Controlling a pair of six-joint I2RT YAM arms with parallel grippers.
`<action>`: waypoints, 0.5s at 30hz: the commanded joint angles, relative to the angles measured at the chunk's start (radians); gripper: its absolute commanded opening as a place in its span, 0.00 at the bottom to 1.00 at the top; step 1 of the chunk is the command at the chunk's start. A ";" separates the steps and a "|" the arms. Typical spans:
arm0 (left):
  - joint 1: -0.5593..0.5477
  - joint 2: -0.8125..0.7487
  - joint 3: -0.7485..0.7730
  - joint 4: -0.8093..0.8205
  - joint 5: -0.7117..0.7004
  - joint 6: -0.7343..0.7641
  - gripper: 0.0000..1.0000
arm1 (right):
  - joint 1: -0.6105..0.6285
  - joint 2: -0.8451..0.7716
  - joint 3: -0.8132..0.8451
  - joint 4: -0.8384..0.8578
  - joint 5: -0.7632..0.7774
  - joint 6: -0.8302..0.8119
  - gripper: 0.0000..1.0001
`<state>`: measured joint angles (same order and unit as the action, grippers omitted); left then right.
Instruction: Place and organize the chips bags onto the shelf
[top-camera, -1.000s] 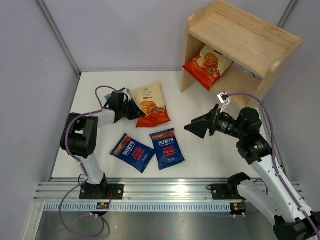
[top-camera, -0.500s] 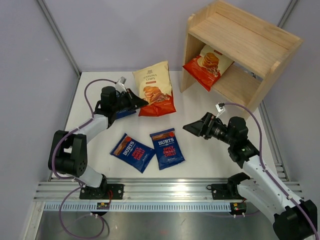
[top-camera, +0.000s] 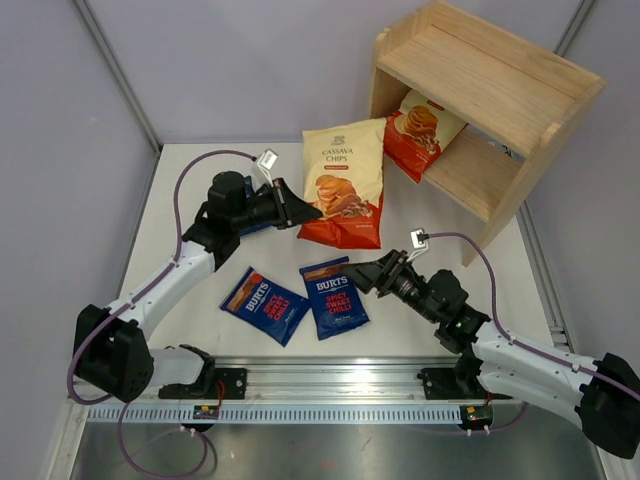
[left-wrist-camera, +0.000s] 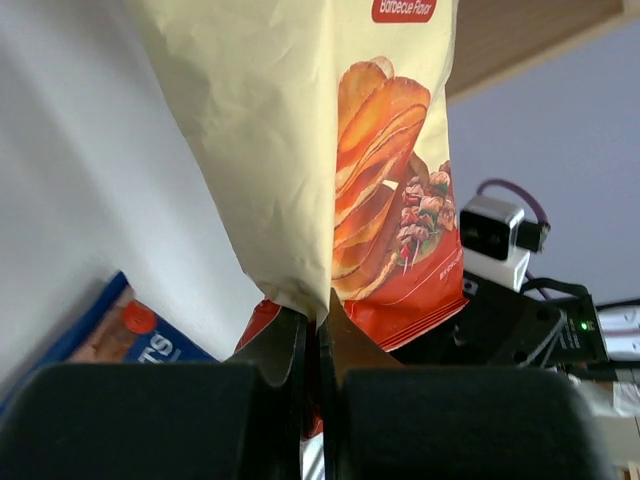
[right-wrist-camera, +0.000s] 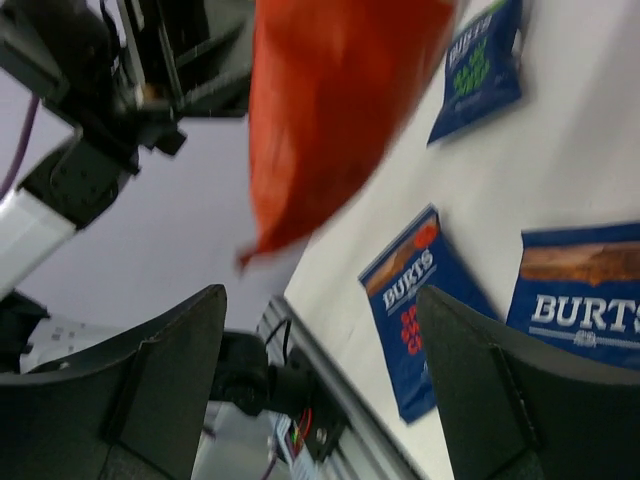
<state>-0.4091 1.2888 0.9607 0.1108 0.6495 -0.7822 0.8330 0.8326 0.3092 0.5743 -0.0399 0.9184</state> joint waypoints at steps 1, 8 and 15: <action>-0.068 -0.065 0.049 -0.037 -0.043 -0.020 0.00 | 0.061 0.016 -0.036 0.248 0.340 -0.064 0.83; -0.168 -0.072 0.133 -0.135 -0.097 0.009 0.00 | 0.161 0.097 -0.079 0.479 0.505 -0.125 0.76; -0.255 -0.020 0.197 -0.252 -0.116 0.093 0.00 | 0.184 0.109 -0.119 0.611 0.601 -0.130 0.64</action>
<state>-0.6254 1.2514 1.0973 -0.1246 0.5106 -0.7311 1.0050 0.9470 0.2020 1.0550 0.4397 0.8265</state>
